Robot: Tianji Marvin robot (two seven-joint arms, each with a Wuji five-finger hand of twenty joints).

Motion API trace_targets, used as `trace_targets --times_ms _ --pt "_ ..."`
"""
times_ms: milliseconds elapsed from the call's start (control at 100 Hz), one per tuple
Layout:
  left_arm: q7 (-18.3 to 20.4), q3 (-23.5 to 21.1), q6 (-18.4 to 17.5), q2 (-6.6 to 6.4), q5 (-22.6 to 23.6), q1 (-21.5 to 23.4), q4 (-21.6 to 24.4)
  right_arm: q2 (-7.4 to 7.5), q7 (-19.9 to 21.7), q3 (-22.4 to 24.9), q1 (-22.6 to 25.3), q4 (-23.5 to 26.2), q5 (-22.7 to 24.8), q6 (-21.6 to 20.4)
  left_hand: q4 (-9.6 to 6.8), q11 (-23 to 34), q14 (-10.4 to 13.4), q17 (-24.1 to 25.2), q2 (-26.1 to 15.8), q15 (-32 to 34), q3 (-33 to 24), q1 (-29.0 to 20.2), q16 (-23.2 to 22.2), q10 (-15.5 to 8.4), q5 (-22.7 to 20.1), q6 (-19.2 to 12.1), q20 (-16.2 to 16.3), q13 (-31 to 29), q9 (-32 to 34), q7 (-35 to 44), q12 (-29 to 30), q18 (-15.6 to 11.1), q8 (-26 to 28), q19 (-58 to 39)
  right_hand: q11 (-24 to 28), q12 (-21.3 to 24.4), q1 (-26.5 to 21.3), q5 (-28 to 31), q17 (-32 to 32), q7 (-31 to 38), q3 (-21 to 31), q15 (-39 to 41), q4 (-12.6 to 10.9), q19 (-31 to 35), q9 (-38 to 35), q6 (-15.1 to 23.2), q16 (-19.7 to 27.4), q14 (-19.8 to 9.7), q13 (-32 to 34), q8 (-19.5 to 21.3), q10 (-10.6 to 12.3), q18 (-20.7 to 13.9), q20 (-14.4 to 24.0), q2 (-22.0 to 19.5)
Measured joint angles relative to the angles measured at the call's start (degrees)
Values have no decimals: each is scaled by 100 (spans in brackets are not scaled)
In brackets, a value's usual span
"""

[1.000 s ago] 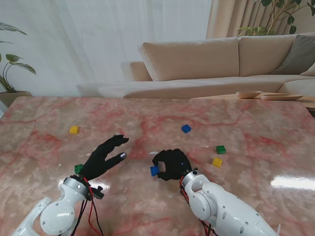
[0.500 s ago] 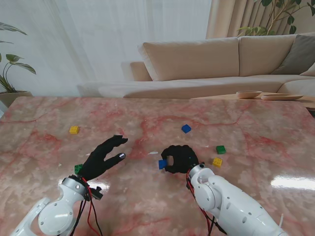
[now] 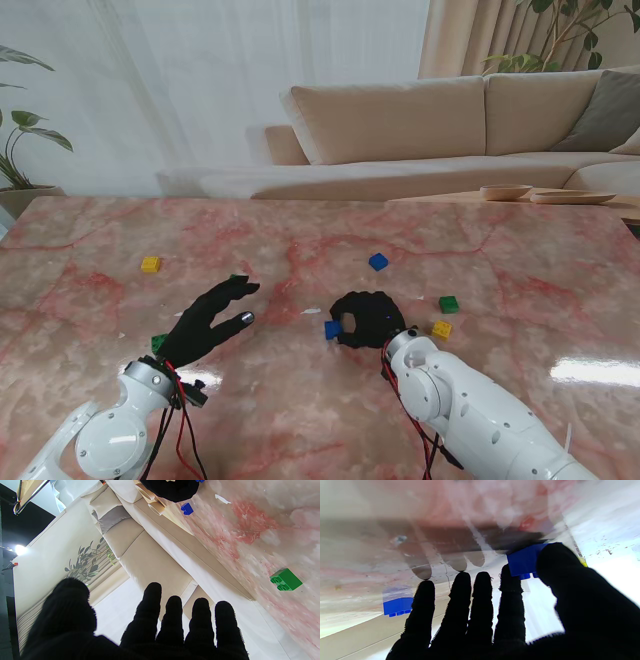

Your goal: Build a two-level staggered structure with toy bricks

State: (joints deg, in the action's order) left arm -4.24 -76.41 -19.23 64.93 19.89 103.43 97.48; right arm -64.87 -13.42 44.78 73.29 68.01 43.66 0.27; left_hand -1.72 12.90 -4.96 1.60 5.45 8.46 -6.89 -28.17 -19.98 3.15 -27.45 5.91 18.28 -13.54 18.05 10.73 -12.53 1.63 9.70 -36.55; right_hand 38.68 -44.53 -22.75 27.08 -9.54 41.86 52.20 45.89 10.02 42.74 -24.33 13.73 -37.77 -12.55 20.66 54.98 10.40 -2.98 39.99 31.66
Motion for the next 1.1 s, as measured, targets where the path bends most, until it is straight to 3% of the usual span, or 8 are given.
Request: trace_targets --times_ms 110,280,370,480,670,870,990,1100 --pt "0 9 1 -1 0 -1 0 9 29 29 18 12 3 -33 0 0 0 0 0 0 0 0 0 -51 0 -1 0 0 0 0 0 2 0 0 -8 0 -7 81 24 -88 -453 -78 -4 -28 75 -35 1 -10 -44 55 0 -5 0 -102" --pt "-4 44 -12 -2 -24 -28 -19 21 44 52 58 60 17 -2 0 0 0 0 -1 0 0 -1 0 -82 -81 -10 0 -24 3 0 0 5 0 0 -8 0 -11 -43 52 -274 -987 -229 -224 -40 79 -128 12 -14 -59 67 -1 -5 0 -101" --pt "-11 57 -12 -2 -35 -34 -21 27 53 52 67 70 32 3 0 0 0 0 -2 0 0 -1 0 -97 -81 -13 0 -24 4 0 0 5 0 0 -82 0 -12 -225 76 -517 -1126 -218 -244 -101 220 -353 13 -18 -137 61 -7 -23 0 -101" --pt "-9 57 -11 -1 -41 -34 -21 36 114 97 94 104 51 -13 0 0 0 0 -4 0 0 -1 0 -98 -81 -14 0 -24 4 0 0 6 0 0 -154 4 -11 -466 137 -1131 -1323 -264 -245 -184 485 -720 16 5 -232 -227 -40 -20 0 -101" --pt "-7 49 -9 0 -43 -34 -21 82 214 506 453 545 262 35 0 0 0 0 -7 0 1 -1 0 -98 -81 -13 0 -24 4 0 0 6 0 0 -363 177 216 -567 230 -1590 -1457 -304 -366 -252 624 -876 80 254 -304 -445 -149 -8 0 -189" --pt "-9 55 -6 0 -51 -46 -32 117 224 1153 1112 1501 422 127 0 0 0 0 -7 0 1 -2 0 -98 -81 -13 0 -24 4 0 0 6 0 0 -1080 906 708 -634 280 -2478 -1285 -839 -449 -420 689 -1179 364 320 -314 -809 -319 -7 3 -642" --pt "-6 81 -9 0 -86 -81 -71 93 410 1644 1526 2015 14 23 0 0 0 0 -7 0 1 -3 0 -98 -81 -13 0 -24 4 0 0 6 0 0 -1727 1592 845 -637 293 -2910 -1230 -1742 -480 -579 686 -1352 814 499 -311 -1196 -496 -1 65 -751" --pt "18 101 -9 0 -116 -120 -117 91 498 2073 1914 2423 97 -85 0 0 0 0 -7 0 1 -3 0 -98 -81 -14 0 -24 4 0 0 6 0 0 -2123 1995 995 -637 313 -3055 -1222 -2524 -480 -783 677 -1402 1182 615 -304 -1452 -504 45 65 -796"
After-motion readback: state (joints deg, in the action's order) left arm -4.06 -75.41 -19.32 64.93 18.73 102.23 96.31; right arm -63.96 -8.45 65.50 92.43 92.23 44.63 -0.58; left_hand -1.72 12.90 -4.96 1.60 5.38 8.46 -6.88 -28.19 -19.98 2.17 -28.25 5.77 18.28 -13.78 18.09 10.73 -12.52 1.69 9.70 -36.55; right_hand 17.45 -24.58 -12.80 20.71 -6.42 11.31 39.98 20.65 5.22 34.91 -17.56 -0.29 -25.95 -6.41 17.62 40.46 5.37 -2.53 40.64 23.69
